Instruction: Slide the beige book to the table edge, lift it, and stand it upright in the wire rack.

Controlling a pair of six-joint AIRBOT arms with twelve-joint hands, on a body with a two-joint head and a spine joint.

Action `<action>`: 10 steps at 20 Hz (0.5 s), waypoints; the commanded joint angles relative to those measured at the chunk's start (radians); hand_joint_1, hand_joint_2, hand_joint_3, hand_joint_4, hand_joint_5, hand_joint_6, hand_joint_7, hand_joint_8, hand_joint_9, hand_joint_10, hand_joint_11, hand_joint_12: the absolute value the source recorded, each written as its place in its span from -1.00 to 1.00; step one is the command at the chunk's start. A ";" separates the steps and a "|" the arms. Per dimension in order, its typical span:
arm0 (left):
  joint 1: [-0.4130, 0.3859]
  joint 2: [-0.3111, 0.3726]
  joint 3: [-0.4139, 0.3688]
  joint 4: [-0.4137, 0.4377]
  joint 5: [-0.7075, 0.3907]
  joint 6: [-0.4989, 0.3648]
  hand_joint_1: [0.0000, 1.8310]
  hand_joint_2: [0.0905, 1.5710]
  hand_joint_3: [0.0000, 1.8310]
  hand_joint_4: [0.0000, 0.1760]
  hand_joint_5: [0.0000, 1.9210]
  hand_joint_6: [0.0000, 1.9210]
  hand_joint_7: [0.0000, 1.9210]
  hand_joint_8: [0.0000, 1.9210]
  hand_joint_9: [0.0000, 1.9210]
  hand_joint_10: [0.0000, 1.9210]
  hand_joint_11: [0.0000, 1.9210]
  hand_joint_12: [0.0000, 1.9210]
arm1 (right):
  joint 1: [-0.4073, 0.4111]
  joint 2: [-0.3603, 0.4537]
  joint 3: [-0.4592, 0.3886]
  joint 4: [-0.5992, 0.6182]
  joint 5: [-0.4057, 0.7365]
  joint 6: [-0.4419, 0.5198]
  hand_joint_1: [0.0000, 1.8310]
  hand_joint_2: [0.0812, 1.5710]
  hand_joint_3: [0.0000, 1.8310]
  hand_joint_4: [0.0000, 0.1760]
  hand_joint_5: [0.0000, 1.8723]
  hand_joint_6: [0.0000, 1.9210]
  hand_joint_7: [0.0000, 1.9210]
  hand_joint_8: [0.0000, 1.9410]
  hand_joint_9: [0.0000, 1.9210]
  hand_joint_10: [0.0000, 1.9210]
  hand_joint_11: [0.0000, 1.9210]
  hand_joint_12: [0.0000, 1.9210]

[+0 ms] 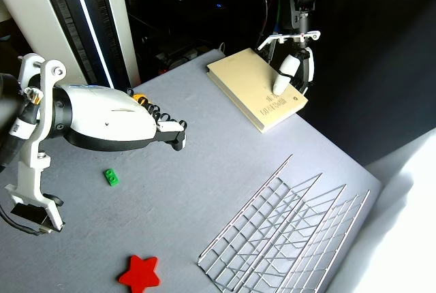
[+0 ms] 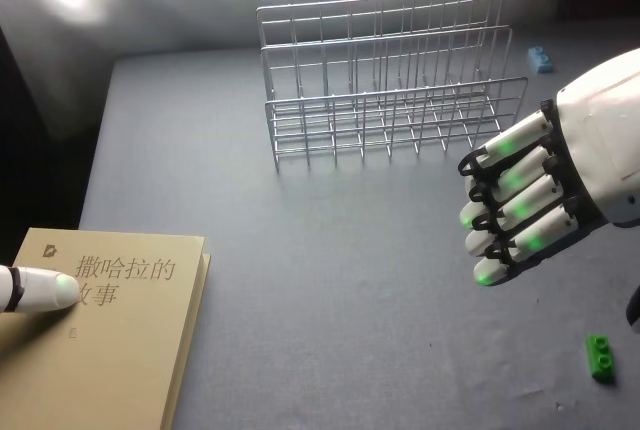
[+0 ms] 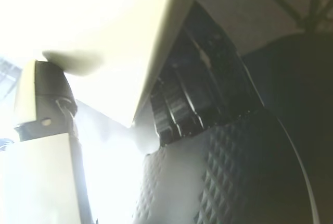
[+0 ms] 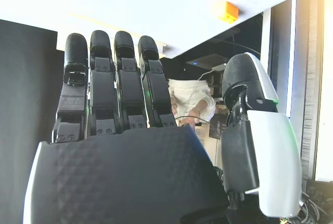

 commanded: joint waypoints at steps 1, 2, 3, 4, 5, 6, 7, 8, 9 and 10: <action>-0.011 0.011 0.012 0.009 -0.041 0.020 0.48 0.50 -1.00 -1.00 -0.17 0.10 -0.22 0.45 -0.15 0.56 -0.17 0.45 | 0.011 0.007 0.000 0.078 -0.004 -0.006 -0.78 0.46 -1.00 -1.00 -0.67 -1.00 -0.67 -1.00 -0.67 -1.00 -1.00 -0.11; -0.017 0.014 0.015 0.009 -0.044 0.021 0.48 0.50 -1.00 -1.00 -0.17 0.07 -0.22 0.48 -0.14 0.57 -0.16 0.46 | 0.011 0.007 0.000 0.078 -0.004 -0.007 -0.78 0.46 -1.00 -1.00 -0.65 -0.99 -0.66 -0.99 -0.67 -1.00 -1.00 -0.10; -0.023 0.019 0.018 0.009 -0.057 0.024 0.60 0.48 -1.00 -1.00 -0.21 0.08 -0.27 0.47 -0.19 0.54 -0.17 0.57 | 0.011 0.007 0.000 0.078 -0.006 -0.009 -0.77 0.46 -1.00 -1.00 -0.64 -0.99 -0.65 -0.99 -0.67 -1.00 -1.00 -0.09; -0.027 0.024 0.019 0.010 -0.080 0.032 0.62 0.48 -1.00 -1.00 -0.22 0.08 -0.31 0.51 -0.23 0.53 -0.10 0.53 | 0.011 0.007 0.000 0.078 -0.006 -0.009 -0.75 0.45 -1.00 -1.00 -0.65 -1.00 -0.65 -1.00 -0.66 -1.00 -1.00 -0.07; -0.031 0.033 0.018 0.010 -0.102 0.036 0.62 0.48 -1.00 -1.00 -0.22 0.10 -0.32 0.51 -0.24 0.53 -0.07 0.51 | 0.012 0.007 0.000 0.078 -0.006 -0.009 -0.74 0.45 -1.00 -1.00 -0.66 -1.00 -0.67 -1.00 -0.67 -1.00 -1.00 -0.08; -0.033 0.038 0.017 0.010 -0.109 0.040 0.62 0.47 -1.00 -1.00 -0.19 0.10 -0.30 0.47 -0.23 0.49 -0.06 0.50 | 0.011 0.007 0.000 0.078 -0.006 -0.009 -0.74 0.46 -1.00 -1.00 -0.66 -1.00 -0.66 -1.00 -0.67 -1.00 -1.00 -0.08; -0.033 0.044 0.015 0.010 -0.122 0.054 0.62 0.45 -1.00 -1.00 -0.16 0.09 -0.28 0.41 -0.21 0.46 -0.07 0.52 | 0.011 0.007 0.000 0.078 -0.006 -0.011 -0.76 0.46 -1.00 -1.00 -0.66 -1.00 -0.66 -1.00 -0.67 -1.00 -1.00 -0.08; -0.032 0.049 0.014 0.011 -0.145 0.080 0.62 0.46 -1.00 -1.00 -0.17 0.14 -0.30 0.40 -0.22 0.47 -0.06 0.50 | 0.011 0.007 0.000 0.078 -0.005 -0.013 -0.77 0.46 -1.00 -1.00 -0.67 -1.00 -0.67 -1.00 -0.67 -1.00 -1.00 -0.08; -0.032 0.054 0.013 0.011 -0.163 0.084 0.62 0.47 -1.00 -1.00 -0.17 0.18 -0.33 0.41 -0.24 0.48 -0.07 0.52 | 0.011 0.007 0.000 0.078 -0.004 -0.014 -0.76 0.46 -1.00 -1.00 -0.66 -1.00 -0.65 -0.99 -0.66 -0.99 -1.00 -0.08; -0.035 0.060 0.010 0.011 -0.180 0.087 0.62 0.47 -1.00 -1.00 -0.16 0.18 -0.33 0.39 -0.23 0.47 -0.06 0.50 | 0.011 0.007 0.000 0.078 -0.004 -0.015 -0.75 0.46 -1.00 -1.00 -0.65 -0.99 -0.65 -0.99 -0.65 -0.99 -1.00 -0.07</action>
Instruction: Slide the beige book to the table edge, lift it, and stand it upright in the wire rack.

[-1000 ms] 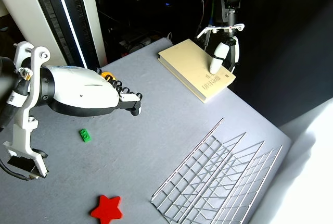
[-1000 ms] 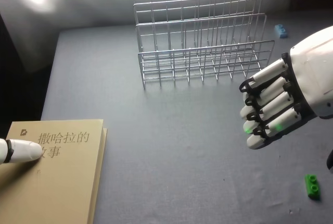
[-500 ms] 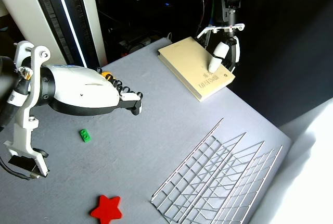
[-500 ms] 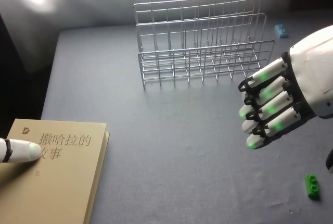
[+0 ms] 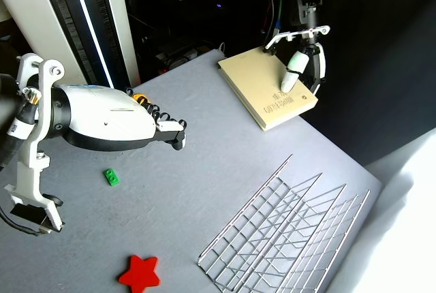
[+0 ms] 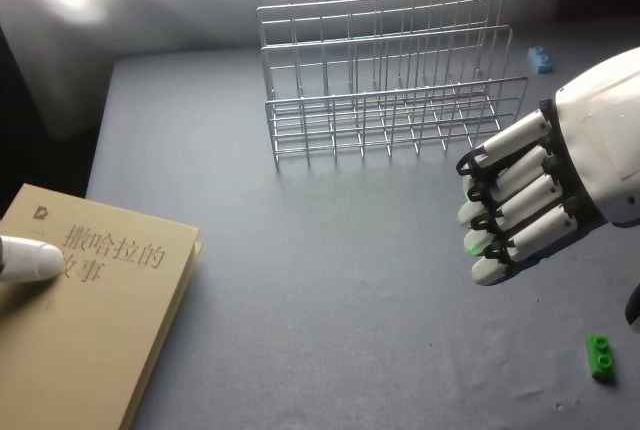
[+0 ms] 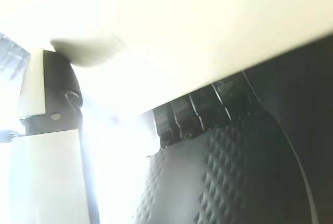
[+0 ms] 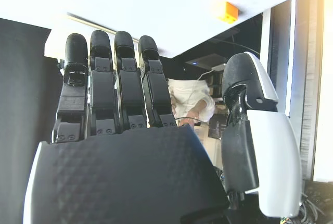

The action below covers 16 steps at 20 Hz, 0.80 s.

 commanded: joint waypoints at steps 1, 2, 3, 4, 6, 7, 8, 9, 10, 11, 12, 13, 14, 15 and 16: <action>-0.006 0.019 0.003 0.004 -0.131 0.021 0.62 0.47 -1.00 -1.00 -0.16 0.20 -0.34 0.39 -0.23 0.46 -0.06 0.49 | 0.011 0.007 0.000 0.074 -0.004 -0.003 -0.74 0.46 -1.00 -1.00 -0.67 -1.00 -0.67 -1.00 -0.67 -1.00 -1.00 -0.12; -0.008 0.023 0.002 0.004 -0.168 0.021 0.61 0.48 -1.00 -1.00 -0.17 0.23 -0.36 0.43 -0.26 0.48 -0.11 0.57 | 0.011 0.007 0.000 0.074 -0.003 -0.004 -0.75 0.46 -1.00 -1.00 -0.65 -1.00 -0.66 -0.99 -0.66 -0.99 -1.00 -0.08; -0.012 0.031 0.001 0.003 -0.223 0.021 0.61 0.55 -1.00 -1.00 -0.29 0.36 -0.47 0.52 -0.37 0.59 -0.23 0.67 | 0.011 0.008 0.000 0.074 -0.003 -0.006 -0.77 0.46 -1.00 -1.00 -0.65 -1.00 -0.65 -1.00 -0.65 -0.99 -1.00 -0.07; -0.017 0.036 0.000 0.003 -0.258 0.021 0.60 0.57 -1.00 -1.00 -0.30 0.38 -0.48 0.52 -0.38 0.60 -0.26 0.71 | 0.010 0.009 0.000 0.074 -0.006 -0.006 -0.75 0.46 -1.00 -1.00 -0.66 -1.00 -0.66 -1.00 -0.66 -1.00 -1.00 -0.09; -0.034 0.052 -0.003 0.001 -0.340 0.017 0.60 0.57 -1.00 -1.00 -0.31 0.40 -0.49 0.51 -0.39 0.60 -0.25 0.70 | 0.010 0.012 0.000 0.074 -0.014 -0.006 -0.73 0.45 -1.00 -1.00 -0.64 -1.00 -0.65 -1.00 -0.65 -1.00 -1.00 -0.06; -0.042 0.059 -0.005 -0.011 -0.361 0.017 0.60 0.56 -1.00 -1.00 -0.31 0.40 -0.47 0.50 -0.38 0.59 -0.25 0.70 | 0.010 0.015 0.000 0.074 -0.017 -0.006 -0.72 0.45 -1.00 -1.00 -0.64 -1.00 -0.64 -0.99 -0.64 -1.00 -1.00 -0.04; -0.054 0.067 -0.005 -0.032 -0.363 0.017 0.60 0.56 -1.00 -1.00 -0.31 0.43 -0.46 0.46 -0.36 0.56 -0.22 0.66 | 0.010 0.018 0.001 0.074 -0.020 -0.009 -0.76 0.46 -1.00 -1.00 -0.65 -1.00 -0.64 -1.00 -0.65 -1.00 -1.00 -0.04; -0.062 0.075 -0.005 -0.050 -0.363 0.017 0.60 0.56 -1.00 -1.00 -0.31 0.44 -0.46 0.45 -0.36 0.56 -0.23 0.66 | 0.010 0.019 0.002 0.074 -0.022 -0.010 -0.76 0.45 -1.00 -1.00 -0.64 -1.00 -0.64 -1.00 -0.64 -1.00 -1.00 -0.03; -0.069 0.083 -0.004 -0.069 -0.372 0.017 0.60 0.55 -1.00 -1.00 -0.31 0.45 -0.46 0.44 -0.36 0.55 -0.22 0.65 | 0.010 0.019 0.004 0.074 -0.022 -0.011 -0.73 0.45 -1.00 -1.00 -0.64 -1.00 -0.64 -1.00 -0.65 -1.00 -1.00 -0.05; -0.077 0.091 -0.001 -0.086 -0.392 0.015 0.60 0.56 -1.00 -1.00 -0.31 0.44 -0.46 0.44 -0.36 0.55 -0.23 0.67 | 0.010 0.019 0.007 0.074 -0.021 -0.011 -0.73 0.45 -1.00 -1.00 -0.66 -1.00 -0.66 -1.00 -0.66 -1.00 -1.00 -0.09; -0.082 0.096 -0.001 -0.096 -0.398 0.012 0.60 0.55 -1.00 -1.00 -0.29 0.42 -0.44 0.43 -0.35 0.53 -0.24 0.68 | 0.009 0.019 0.008 0.074 -0.021 -0.011 -0.75 0.46 -1.00 -1.00 -0.65 -1.00 -0.66 -1.00 -0.66 -1.00 -1.00 -0.09; -0.093 0.105 -0.001 -0.115 -0.408 0.009 0.60 0.55 -1.00 -1.00 -0.29 0.41 -0.44 0.42 -0.35 0.54 -0.23 0.67 | 0.008 0.019 0.010 0.074 -0.019 -0.013 -0.76 0.46 -1.00 -1.00 -0.65 -0.99 -0.65 -1.00 -0.66 -1.00 -1.00 -0.10; -0.099 0.111 0.000 -0.127 -0.416 0.007 0.60 0.56 -1.00 -1.00 -0.28 0.42 -0.47 0.44 -0.38 0.57 -0.26 0.70 | 0.008 0.019 0.010 0.074 -0.018 -0.015 -0.75 0.46 -1.00 -1.00 -0.65 -1.00 -0.65 -1.00 -0.67 -1.00 -1.00 -0.12; -0.105 0.118 0.000 -0.135 -0.430 -0.001 0.60 0.56 -1.00 -1.00 -0.28 0.42 -0.47 0.45 -0.37 0.56 -0.27 0.72 | 0.007 0.019 0.010 0.073 -0.018 -0.016 -0.74 0.45 -1.00 -1.00 -0.64 -1.00 -0.65 -1.00 -0.66 -1.00 -1.00 -0.09; -0.108 0.122 0.000 -0.136 -0.444 -0.008 0.60 0.54 -1.00 -1.00 -0.27 0.39 -0.44 0.43 -0.35 0.54 -0.22 0.66 | 0.007 0.019 0.010 0.073 -0.018 -0.016 -0.74 0.45 -1.00 -1.00 -0.64 -1.00 -0.65 -1.00 -0.66 -1.00 -1.00 -0.07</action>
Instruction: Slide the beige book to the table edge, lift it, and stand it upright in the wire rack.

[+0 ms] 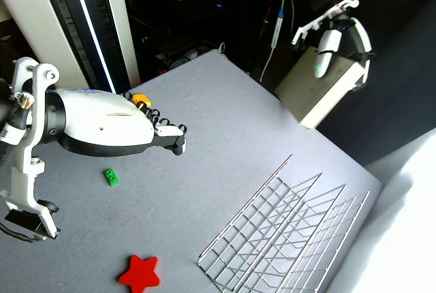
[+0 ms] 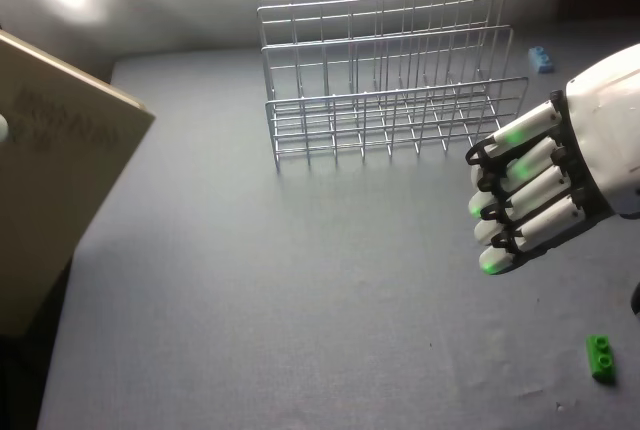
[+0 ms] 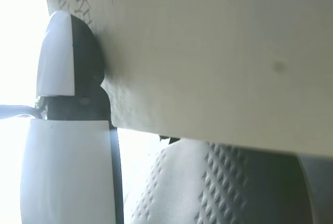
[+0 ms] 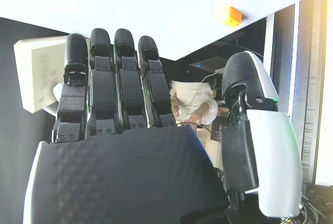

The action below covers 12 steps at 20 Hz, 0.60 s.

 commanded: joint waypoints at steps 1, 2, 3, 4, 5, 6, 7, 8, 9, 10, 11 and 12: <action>-0.013 0.013 0.009 -0.022 -0.131 -0.021 0.60 0.54 -1.00 -1.00 -0.27 0.39 -0.44 0.43 -0.35 0.54 -0.22 0.66 | 0.007 0.006 0.004 0.074 -0.005 -0.005 -0.74 0.45 -1.00 -1.00 -0.64 -1.00 -0.65 -1.00 -0.66 -1.00 -1.00 -0.07; -0.014 0.016 0.010 -0.023 -0.174 -0.034 0.61 0.54 -1.00 -1.00 -0.28 0.39 -0.44 0.43 -0.35 0.54 -0.20 0.63 | 0.007 0.006 0.005 0.074 -0.004 -0.006 -0.75 0.46 -1.00 -1.00 -0.63 -1.00 -0.65 -1.00 -0.65 -1.00 -1.00 -0.07; -0.017 0.019 0.012 -0.023 -0.225 -0.052 0.60 0.55 -1.00 -1.00 -0.28 0.39 -0.44 0.43 -0.33 0.52 -0.24 0.69 | 0.007 0.006 0.005 0.074 -0.003 -0.007 -0.75 0.46 -1.00 -1.00 -0.63 -1.00 -0.63 -0.99 -0.64 -1.00 -1.00 -0.04; -0.022 0.021 0.013 -0.023 -0.272 -0.059 0.60 0.55 -1.00 -1.00 -0.28 0.39 -0.44 0.43 -0.33 0.52 -0.24 0.69 | 0.007 0.006 0.006 0.074 -0.001 -0.007 -0.75 0.46 -1.00 -1.00 -0.63 -1.00 -0.63 -0.99 -0.64 -1.00 -1.00 -0.04; -0.025 0.023 0.012 -0.023 -0.325 -0.068 0.61 0.54 -1.00 -1.00 -0.28 0.39 -0.44 0.43 -0.33 0.51 -0.24 0.69 | 0.007 0.006 0.006 0.074 0.000 -0.007 -0.74 0.45 -1.00 -1.00 -0.62 -0.99 -0.63 -0.99 -0.64 -0.99 -1.00 -0.04; -0.024 0.029 0.011 -0.023 -0.428 -0.104 0.60 0.55 -1.00 -1.00 -0.28 0.39 -0.45 0.44 -0.34 0.53 -0.24 0.68 | 0.008 0.006 0.005 0.074 0.002 -0.007 -0.74 0.46 -1.00 -1.00 -0.62 -0.99 -0.63 -0.99 -0.64 -1.00 -1.00 -0.04; -0.024 0.029 0.015 -0.023 -0.449 -0.109 0.60 0.55 -1.00 -1.00 -0.28 0.39 -0.45 0.44 -0.34 0.53 -0.24 0.68 | 0.008 0.006 0.006 0.074 0.002 -0.007 -0.74 0.46 -1.00 -1.00 -0.62 -0.99 -0.63 -0.99 -0.64 -1.00 -1.00 -0.04; -0.023 0.027 0.025 -0.030 -0.468 -0.111 0.60 0.55 -1.00 -1.00 -0.28 0.39 -0.45 0.44 -0.34 0.53 -0.24 0.68 | 0.008 0.006 0.006 0.074 0.000 -0.007 -0.74 0.46 -1.00 -1.00 -0.62 -0.99 -0.63 -0.99 -0.64 -1.00 -1.00 -0.04; -0.020 0.027 0.031 -0.032 -0.524 -0.158 0.60 0.55 -1.00 -1.00 -0.28 0.38 -0.45 0.43 -0.35 0.54 -0.22 0.66 | 0.008 0.006 0.007 0.074 -0.005 -0.007 -0.74 0.46 -1.00 -1.00 -0.63 -1.00 -0.64 -1.00 -0.65 -1.00 -1.00 -0.07; -0.017 0.033 0.030 -0.022 -0.550 -0.161 0.60 0.55 -1.00 -1.00 -0.26 0.35 -0.46 0.45 -0.36 0.55 -0.26 0.72 | 0.008 0.007 0.009 0.074 -0.011 -0.007 -0.75 0.47 -1.00 -1.00 -0.64 -1.00 -0.65 -1.00 -0.66 -1.00 -1.00 -0.09; -0.017 0.037 0.029 -0.022 -0.566 -0.174 0.60 0.55 -1.00 -1.00 -0.26 0.35 -0.45 0.45 -0.36 0.55 -0.26 0.72 | 0.009 0.009 0.010 0.074 -0.014 -0.007 -0.75 0.47 -1.00 -1.00 -0.65 -1.00 -0.65 -1.00 -0.66 -1.00 -1.00 -0.09; -0.022 0.044 0.026 -0.023 -0.590 -0.177 0.61 0.53 -1.00 -1.00 -0.24 0.34 -0.42 0.40 -0.34 0.52 -0.22 0.65 | 0.010 0.012 0.011 0.074 -0.012 -0.007 -0.76 0.47 -1.00 -1.00 -0.63 -0.99 -0.65 -1.00 -0.66 -1.00 -1.00 -0.09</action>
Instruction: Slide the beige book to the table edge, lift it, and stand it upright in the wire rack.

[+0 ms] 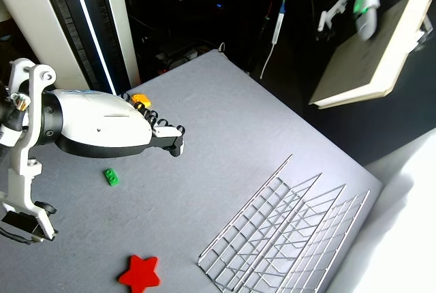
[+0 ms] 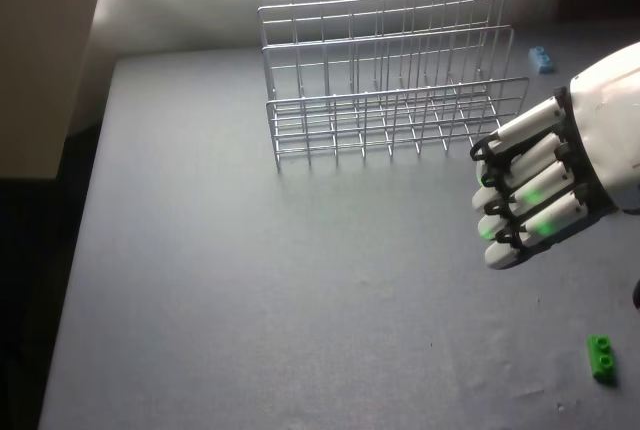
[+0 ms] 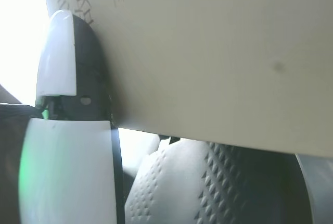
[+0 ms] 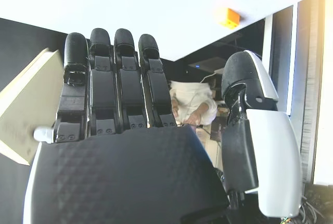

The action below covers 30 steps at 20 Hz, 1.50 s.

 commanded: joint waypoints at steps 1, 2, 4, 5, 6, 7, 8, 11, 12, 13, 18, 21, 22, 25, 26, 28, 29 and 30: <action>-0.018 0.023 -0.002 -0.031 -0.168 -0.015 0.61 0.53 -1.00 -1.00 -0.25 0.36 -0.42 0.40 -0.34 0.51 -0.20 0.62 | 0.010 0.011 0.003 0.073 -0.003 -0.004 -0.75 0.47 -1.00 -1.00 -0.62 -0.99 -0.64 -1.00 -0.65 -1.00 -1.00 -0.08; -0.026 0.038 -0.012 -0.023 -0.195 -0.015 0.61 0.52 -1.00 -1.00 -0.25 0.34 -0.39 0.39 -0.31 0.49 -0.19 0.61 | 0.009 0.011 0.007 0.073 -0.002 -0.004 -0.75 0.47 -1.00 -1.00 -0.62 -0.99 -0.64 -0.99 -0.65 -0.99 -1.00 -0.07; -0.030 0.036 -0.004 0.015 -0.252 -0.037 0.61 0.53 -1.00 -1.00 -0.25 0.35 -0.41 0.40 -0.32 0.49 -0.22 0.65 | 0.008 0.017 0.015 0.073 0.003 -0.009 -0.76 0.46 -1.00 -1.00 -0.62 -1.00 -0.64 -1.00 -0.64 -1.00 -1.00 -0.06; -0.032 0.021 -0.003 0.014 -0.301 -0.042 0.61 0.53 -1.00 -1.00 -0.27 0.37 -0.43 0.40 -0.32 0.51 -0.18 0.61 | 0.008 0.024 0.020 0.073 0.012 -0.011 -0.77 0.46 -1.00 -1.00 -0.62 -1.00 -0.64 -1.00 -0.65 -1.00 -1.00 -0.06; -0.035 0.008 -0.004 0.014 -0.341 -0.044 0.60 0.54 -1.00 -1.00 -0.27 0.38 -0.44 0.40 -0.33 0.53 -0.20 0.63 | 0.008 0.027 0.026 0.073 0.016 -0.011 -0.73 0.45 -1.00 -1.00 -0.61 -1.00 -0.63 -1.00 -0.65 -1.00 -1.00 -0.06; -0.047 -0.009 0.002 0.020 -0.379 -0.040 0.61 0.54 -1.00 -1.00 -0.28 0.39 -0.44 0.40 -0.33 0.52 -0.20 0.63 | 0.007 0.029 0.033 0.073 0.013 -0.011 -0.73 0.46 -1.00 -1.00 -0.62 -1.00 -0.64 -1.00 -0.65 -1.00 -1.00 -0.06; -0.064 -0.019 0.013 0.041 -0.385 -0.037 0.60 0.54 -1.00 -1.00 -0.27 0.39 -0.43 0.39 -0.34 0.52 -0.24 0.68 | 0.007 0.034 0.034 0.073 0.003 -0.010 -0.76 0.46 -1.00 -1.00 -0.61 -1.00 -0.63 -1.00 -0.64 -1.00 -1.00 -0.06; -0.162 -0.074 0.099 0.133 -0.382 -0.020 0.60 0.54 -1.00 -1.00 -0.27 0.41 -0.44 0.37 -0.34 0.52 -0.20 0.62 | -0.002 0.074 0.034 0.073 -0.067 0.037 -0.78 0.46 -1.00 -1.00 -0.61 -1.00 -0.63 -1.00 -0.64 -1.00 -1.00 -0.04; -0.181 -0.092 0.120 0.134 -0.379 -0.018 0.60 0.54 -1.00 -1.00 -0.28 0.42 -0.45 0.38 -0.36 0.54 -0.19 0.61 | -0.003 0.085 0.034 0.073 -0.091 0.055 -0.78 0.46 -1.00 -1.00 -0.60 -0.99 -0.62 -1.00 -0.63 -1.00 -1.00 -0.04; -0.199 -0.111 0.141 0.145 -0.372 -0.018 0.60 0.54 -1.00 -1.00 -0.28 0.43 -0.45 0.38 -0.36 0.55 -0.19 0.61 | -0.007 0.095 0.032 0.073 -0.115 0.083 -0.78 0.46 -1.00 -1.00 -0.60 -0.99 -0.62 -1.00 -0.63 -1.00 -1.00 -0.04; -0.294 -0.170 0.184 0.262 -0.339 -0.083 0.61 0.53 -1.00 -1.00 -0.26 0.38 -0.44 0.39 -0.34 0.52 -0.19 0.61 | -0.080 0.142 -0.026 0.072 -0.289 0.246 -0.75 0.45 -1.00 -1.00 -0.61 -1.00 -0.61 -1.00 -0.61 -1.00 -1.00 0.00; -0.329 -0.194 0.172 0.277 -0.330 -0.093 0.60 0.55 -1.00 -1.00 -0.27 0.38 -0.49 0.44 -0.37 0.57 -0.21 0.64 | -0.107 0.179 -0.076 0.072 -0.419 0.264 -0.78 0.45 -1.00 -1.00 -0.64 -1.00 -0.62 -1.00 -0.62 -1.00 -1.00 0.00; -0.340 -0.205 0.168 0.277 -0.328 -0.096 0.60 0.56 -1.00 -1.00 -0.28 0.40 -0.49 0.44 -0.38 0.58 -0.23 0.66 | -0.108 0.180 -0.076 0.072 -0.436 0.264 -0.78 0.46 -1.00 -1.00 -0.64 -1.00 -0.63 -1.00 -0.63 -1.00 -1.00 -0.03; -0.377 -0.234 0.153 0.277 -0.317 -0.099 0.60 0.55 -1.00 -1.00 -0.27 0.37 -0.46 0.42 -0.36 0.55 -0.22 0.67 | -0.110 0.181 -0.073 0.071 -0.505 0.257 -0.78 0.45 -1.00 -1.00 -0.61 -0.99 -0.60 -1.00 -0.60 -0.99 -0.98 0.01; -0.385 -0.241 0.145 0.277 -0.307 -0.100 0.61 0.54 -1.00 -1.00 -0.26 0.35 -0.43 0.40 -0.34 0.53 -0.21 0.65 | -0.110 0.181 -0.072 0.071 -0.527 0.257 -0.79 0.46 -1.00 -1.00 -0.61 -1.00 -0.60 -1.00 -0.61 -1.00 -0.99 0.01; -0.398 -0.250 0.127 0.277 -0.290 -0.101 0.61 0.54 -1.00 -1.00 -0.26 0.35 -0.45 0.42 -0.34 0.54 -0.21 0.64 | -0.111 0.181 -0.067 0.071 -0.563 0.245 -0.74 0.44 -1.00 -1.00 -0.60 -1.00 -0.61 -1.00 -0.61 -1.00 -1.00 0.02; -0.403 -0.257 0.122 0.276 -0.287 -0.101 0.60 0.54 -1.00 -1.00 -0.26 0.37 -0.44 0.40 -0.34 0.52 -0.21 0.65 | -0.113 0.181 -0.063 0.070 -0.573 0.245 -0.75 0.44 -1.00 -1.00 -0.59 -0.99 -0.59 -0.99 -0.60 -0.99 -0.98 0.03; -0.408 -0.266 0.119 0.276 -0.285 -0.101 0.61 0.54 -1.00 -1.00 -0.26 0.37 -0.44 0.40 -0.34 0.52 -0.21 0.65 | -0.118 0.181 -0.059 0.070 -0.579 0.247 -0.75 0.44 -1.00 -1.00 -0.58 -0.99 -0.58 -0.99 -0.59 -0.99 -0.98 0.03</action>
